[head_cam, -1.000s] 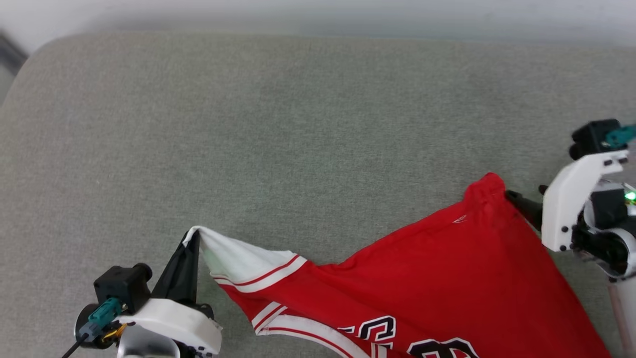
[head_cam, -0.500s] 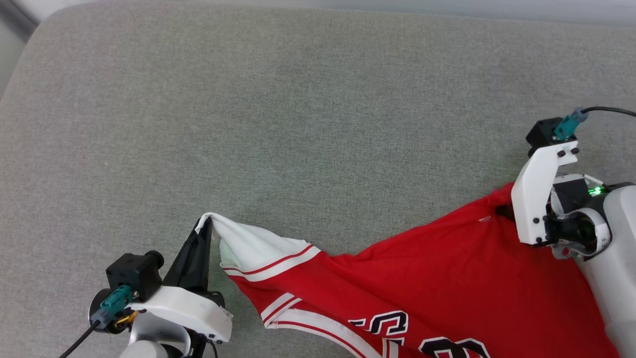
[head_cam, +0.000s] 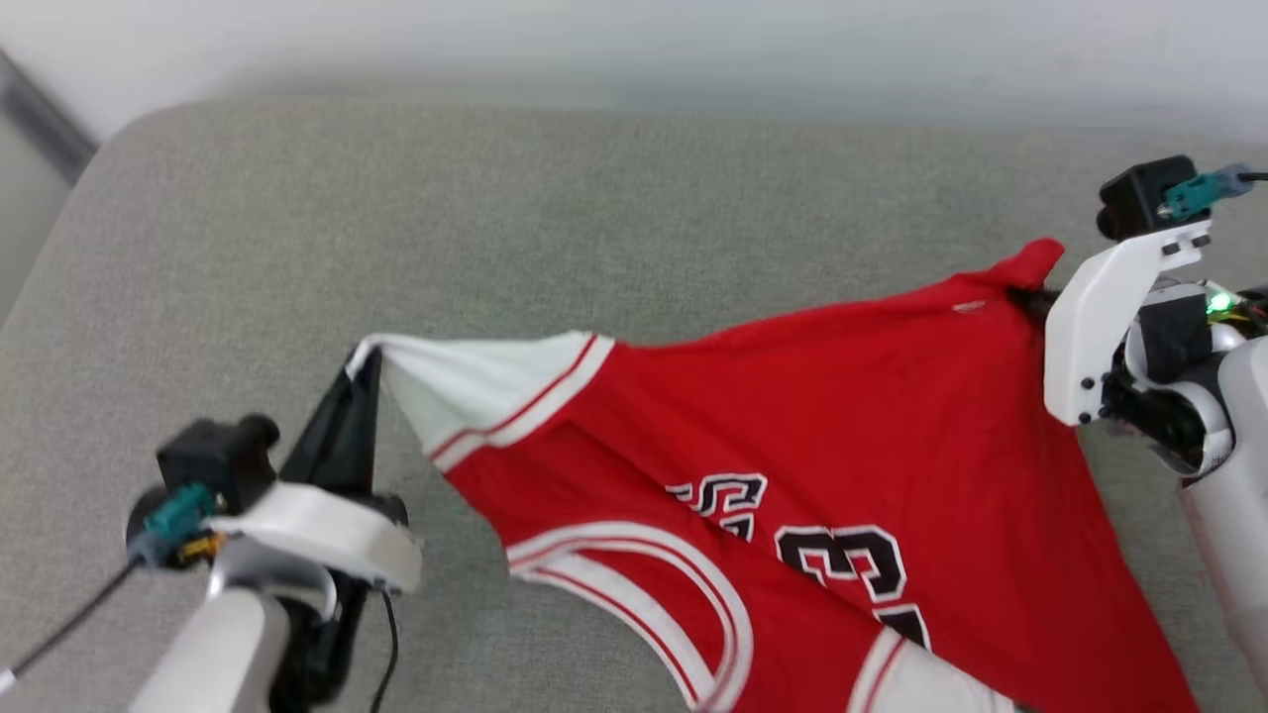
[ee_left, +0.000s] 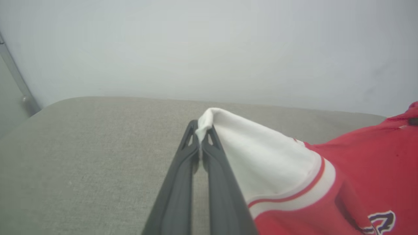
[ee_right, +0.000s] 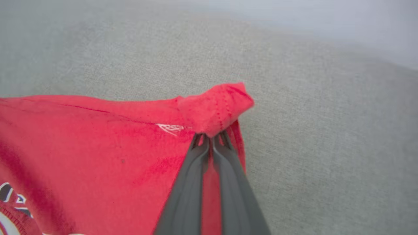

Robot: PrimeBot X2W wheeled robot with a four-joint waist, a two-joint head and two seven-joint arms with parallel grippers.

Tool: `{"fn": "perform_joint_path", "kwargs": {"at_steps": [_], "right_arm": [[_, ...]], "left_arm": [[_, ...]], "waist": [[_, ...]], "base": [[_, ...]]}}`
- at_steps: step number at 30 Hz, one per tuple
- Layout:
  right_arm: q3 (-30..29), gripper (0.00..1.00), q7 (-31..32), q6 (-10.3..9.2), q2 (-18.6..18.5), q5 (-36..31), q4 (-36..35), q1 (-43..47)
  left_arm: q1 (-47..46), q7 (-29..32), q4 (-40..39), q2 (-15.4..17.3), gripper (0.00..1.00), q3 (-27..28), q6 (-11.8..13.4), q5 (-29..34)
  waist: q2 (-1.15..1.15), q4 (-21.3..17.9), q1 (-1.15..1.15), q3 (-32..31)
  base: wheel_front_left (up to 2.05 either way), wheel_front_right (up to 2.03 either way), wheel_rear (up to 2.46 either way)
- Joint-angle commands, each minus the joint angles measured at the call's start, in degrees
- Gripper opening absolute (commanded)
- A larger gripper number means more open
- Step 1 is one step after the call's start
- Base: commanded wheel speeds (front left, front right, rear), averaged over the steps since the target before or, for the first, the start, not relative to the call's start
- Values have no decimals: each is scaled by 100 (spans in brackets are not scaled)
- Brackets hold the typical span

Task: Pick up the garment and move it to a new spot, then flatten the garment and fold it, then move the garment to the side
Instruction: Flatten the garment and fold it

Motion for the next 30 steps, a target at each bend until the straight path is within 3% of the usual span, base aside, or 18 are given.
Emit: {"fn": "perform_joint_path", "kwargs": {"at_steps": [1, 11, 22, 30], "right_arm": [[-45, 0, -68, -2, 7, -47, 24, -83], [-412, 0, -1018, -2, 279, -460, 623, -909], [-883, 0, -2341, -5, 330, -1216, 1006, -3034], [-1082, 0, -2985, -5, 545, -1786, 1177, -4314]], "left_arm": [[-143, 13, 22, 58, 0, 29, -23, 0], [-2541, 162, 1376, 184, 0, 56, -519, 122], [-6032, -317, 3068, 269, 0, 150, -857, 524], [-7715, -606, 3796, 286, 0, 150, -973, 718]], "waist": [[0, -103, 0, -171], [0, -412, 0, -357], [0, -591, 0, 863], [0, -658, 0, 1566]], "base": [[0, 0, 0], [0, 0, 0], [0, 0, 0], [0, 0, 0]]}}
